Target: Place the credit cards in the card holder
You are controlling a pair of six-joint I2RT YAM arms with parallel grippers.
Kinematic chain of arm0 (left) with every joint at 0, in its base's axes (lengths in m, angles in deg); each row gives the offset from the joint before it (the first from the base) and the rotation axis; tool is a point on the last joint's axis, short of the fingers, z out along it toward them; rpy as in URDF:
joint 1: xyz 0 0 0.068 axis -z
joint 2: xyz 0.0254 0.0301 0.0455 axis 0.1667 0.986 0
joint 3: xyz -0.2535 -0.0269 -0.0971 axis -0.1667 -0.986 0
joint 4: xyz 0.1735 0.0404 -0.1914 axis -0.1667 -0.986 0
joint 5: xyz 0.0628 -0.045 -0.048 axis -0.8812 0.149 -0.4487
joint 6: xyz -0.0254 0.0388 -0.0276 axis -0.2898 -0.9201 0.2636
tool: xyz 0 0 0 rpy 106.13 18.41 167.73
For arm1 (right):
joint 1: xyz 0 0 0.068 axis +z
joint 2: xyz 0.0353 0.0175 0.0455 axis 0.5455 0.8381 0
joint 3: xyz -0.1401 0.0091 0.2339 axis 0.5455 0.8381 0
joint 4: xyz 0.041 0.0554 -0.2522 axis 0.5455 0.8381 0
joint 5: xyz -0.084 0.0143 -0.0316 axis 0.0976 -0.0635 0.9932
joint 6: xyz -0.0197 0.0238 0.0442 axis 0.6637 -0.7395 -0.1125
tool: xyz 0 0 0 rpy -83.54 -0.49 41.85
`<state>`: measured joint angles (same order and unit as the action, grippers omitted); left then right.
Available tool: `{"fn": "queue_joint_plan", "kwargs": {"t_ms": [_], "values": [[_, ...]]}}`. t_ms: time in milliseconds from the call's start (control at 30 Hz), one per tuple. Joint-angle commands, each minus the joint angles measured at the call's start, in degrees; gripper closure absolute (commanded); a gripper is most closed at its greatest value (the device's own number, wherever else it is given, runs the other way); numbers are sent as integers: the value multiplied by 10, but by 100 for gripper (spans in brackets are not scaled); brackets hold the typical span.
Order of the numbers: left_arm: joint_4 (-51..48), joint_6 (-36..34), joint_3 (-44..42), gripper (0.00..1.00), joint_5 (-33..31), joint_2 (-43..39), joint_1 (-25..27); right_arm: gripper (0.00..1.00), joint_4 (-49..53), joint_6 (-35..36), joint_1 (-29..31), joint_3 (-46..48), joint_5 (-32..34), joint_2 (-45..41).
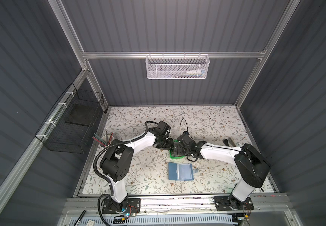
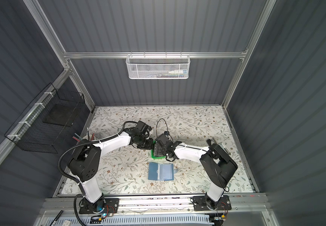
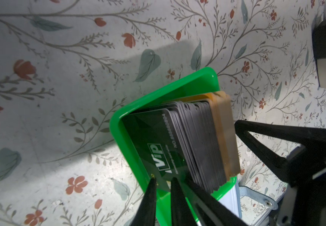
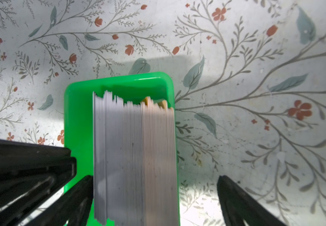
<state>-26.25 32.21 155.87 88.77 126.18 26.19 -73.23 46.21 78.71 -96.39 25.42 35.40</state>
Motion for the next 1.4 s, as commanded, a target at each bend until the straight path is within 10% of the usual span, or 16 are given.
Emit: {"fn": "queue_joint_plan", "kwargs": {"t_ms": [0,1367], "values": [[5,4,-11,83,-5,-25,-1,1,-8,-1,-4,8,-13,-10],[8,12,-7,86,22,14,4,1,5,-2,-5,5,-12,7]]}}
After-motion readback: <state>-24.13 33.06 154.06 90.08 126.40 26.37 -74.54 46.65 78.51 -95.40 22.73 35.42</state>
